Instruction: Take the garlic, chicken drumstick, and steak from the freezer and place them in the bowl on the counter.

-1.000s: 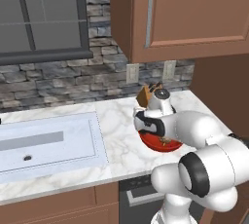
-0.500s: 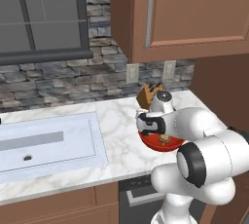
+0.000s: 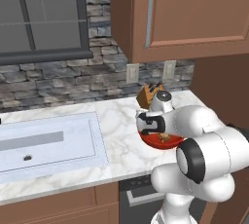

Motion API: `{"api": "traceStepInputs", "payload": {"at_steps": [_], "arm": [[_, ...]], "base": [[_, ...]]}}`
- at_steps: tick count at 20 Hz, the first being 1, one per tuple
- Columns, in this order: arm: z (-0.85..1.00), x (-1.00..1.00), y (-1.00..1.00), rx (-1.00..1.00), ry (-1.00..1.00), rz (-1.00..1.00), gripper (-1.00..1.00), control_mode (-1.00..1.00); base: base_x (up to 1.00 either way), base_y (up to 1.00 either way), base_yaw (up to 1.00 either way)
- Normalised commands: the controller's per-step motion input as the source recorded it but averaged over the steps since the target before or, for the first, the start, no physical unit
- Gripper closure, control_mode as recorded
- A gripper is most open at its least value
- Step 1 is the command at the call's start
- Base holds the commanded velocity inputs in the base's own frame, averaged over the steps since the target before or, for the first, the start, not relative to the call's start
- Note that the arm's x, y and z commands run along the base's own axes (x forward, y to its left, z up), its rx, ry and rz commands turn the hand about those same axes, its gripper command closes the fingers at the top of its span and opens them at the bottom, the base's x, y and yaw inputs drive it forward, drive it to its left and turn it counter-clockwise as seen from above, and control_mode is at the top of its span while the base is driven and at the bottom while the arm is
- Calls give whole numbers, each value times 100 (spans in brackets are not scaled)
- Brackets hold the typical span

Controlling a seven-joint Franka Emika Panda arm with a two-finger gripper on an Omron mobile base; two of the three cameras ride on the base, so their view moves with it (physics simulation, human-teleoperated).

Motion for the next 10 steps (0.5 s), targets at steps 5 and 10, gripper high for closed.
{"api": "traceStepInputs", "payload": {"at_steps": [5, 10], "arm": [[22, -30, 0, 0, -7, 0, -100, -100], [58, -54, 0, 0, -22, 0, -100, -100]], "base": [[0, 0, 0], [0, 0, 0]]}}
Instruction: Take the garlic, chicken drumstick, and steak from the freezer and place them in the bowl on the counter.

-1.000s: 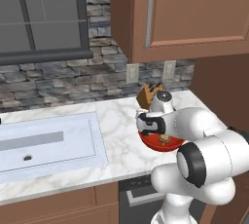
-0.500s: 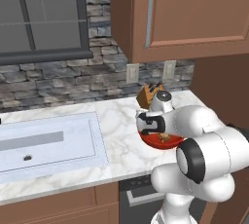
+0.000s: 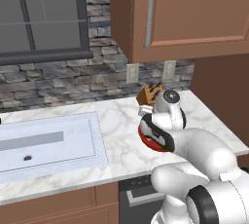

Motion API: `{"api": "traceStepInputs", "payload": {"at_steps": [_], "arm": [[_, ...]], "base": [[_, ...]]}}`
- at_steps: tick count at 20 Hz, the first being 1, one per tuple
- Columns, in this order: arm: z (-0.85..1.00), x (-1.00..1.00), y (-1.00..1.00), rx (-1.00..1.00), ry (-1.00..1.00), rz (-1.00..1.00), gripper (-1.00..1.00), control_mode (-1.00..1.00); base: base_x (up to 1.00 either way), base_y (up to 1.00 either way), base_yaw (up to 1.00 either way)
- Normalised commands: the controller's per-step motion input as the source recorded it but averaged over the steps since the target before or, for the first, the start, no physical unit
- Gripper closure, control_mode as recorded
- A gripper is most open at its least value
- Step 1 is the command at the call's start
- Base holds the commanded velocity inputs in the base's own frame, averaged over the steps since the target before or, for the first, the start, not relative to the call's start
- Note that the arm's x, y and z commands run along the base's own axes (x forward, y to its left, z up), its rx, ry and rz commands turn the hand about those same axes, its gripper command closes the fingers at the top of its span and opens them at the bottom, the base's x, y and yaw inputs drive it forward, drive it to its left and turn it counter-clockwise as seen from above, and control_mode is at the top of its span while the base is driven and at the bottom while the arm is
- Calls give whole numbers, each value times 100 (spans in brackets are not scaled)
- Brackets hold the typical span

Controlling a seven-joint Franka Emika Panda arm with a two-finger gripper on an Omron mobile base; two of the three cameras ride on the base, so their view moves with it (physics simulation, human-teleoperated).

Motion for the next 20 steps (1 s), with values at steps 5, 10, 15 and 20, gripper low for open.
{"api": "traceStepInputs", "payload": {"at_steps": [5, 10, 15, 20], "arm": [[98, -94, 0, -1, -48, 0, -100, -100], [100, -97, 0, -7, -56, 0, -100, -100], [100, -98, 0, -12, -50, -1, -100, -100], [100, -90, 4, -15, -44, -5, -100, -100]], "base": [[0, 0, 0], [0, 0, 0], [0, 0, 0], [0, 0, 0]]}}
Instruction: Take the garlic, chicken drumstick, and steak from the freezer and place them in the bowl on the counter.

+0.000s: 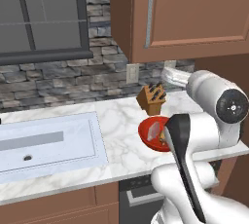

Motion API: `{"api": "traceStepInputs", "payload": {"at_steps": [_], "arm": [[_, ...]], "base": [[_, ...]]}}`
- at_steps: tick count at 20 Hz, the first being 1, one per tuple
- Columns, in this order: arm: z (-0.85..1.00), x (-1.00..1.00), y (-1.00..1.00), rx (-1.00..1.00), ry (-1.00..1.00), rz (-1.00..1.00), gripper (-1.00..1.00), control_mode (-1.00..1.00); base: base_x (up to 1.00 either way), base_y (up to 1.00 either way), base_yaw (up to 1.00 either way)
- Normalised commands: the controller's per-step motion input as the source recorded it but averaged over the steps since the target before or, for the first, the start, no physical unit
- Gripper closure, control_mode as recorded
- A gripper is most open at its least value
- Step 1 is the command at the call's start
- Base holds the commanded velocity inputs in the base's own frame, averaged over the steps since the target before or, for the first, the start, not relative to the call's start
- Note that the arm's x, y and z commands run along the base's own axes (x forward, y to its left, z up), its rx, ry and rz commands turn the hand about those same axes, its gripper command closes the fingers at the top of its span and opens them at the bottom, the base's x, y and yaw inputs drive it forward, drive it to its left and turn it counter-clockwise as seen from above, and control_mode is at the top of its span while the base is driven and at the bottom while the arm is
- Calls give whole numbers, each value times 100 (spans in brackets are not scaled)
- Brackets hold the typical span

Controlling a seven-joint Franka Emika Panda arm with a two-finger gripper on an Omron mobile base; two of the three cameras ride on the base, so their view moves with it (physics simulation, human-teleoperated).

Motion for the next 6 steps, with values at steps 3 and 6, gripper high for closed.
{"api": "traceStepInputs", "payload": {"at_steps": [3, 6], "arm": [[100, -99, 17, -18, -47, -7, -100, -100], [50, -100, 18, -4, -34, 0, -100, -100]], "base": [[0, 0, 0], [0, 0, 0]]}}
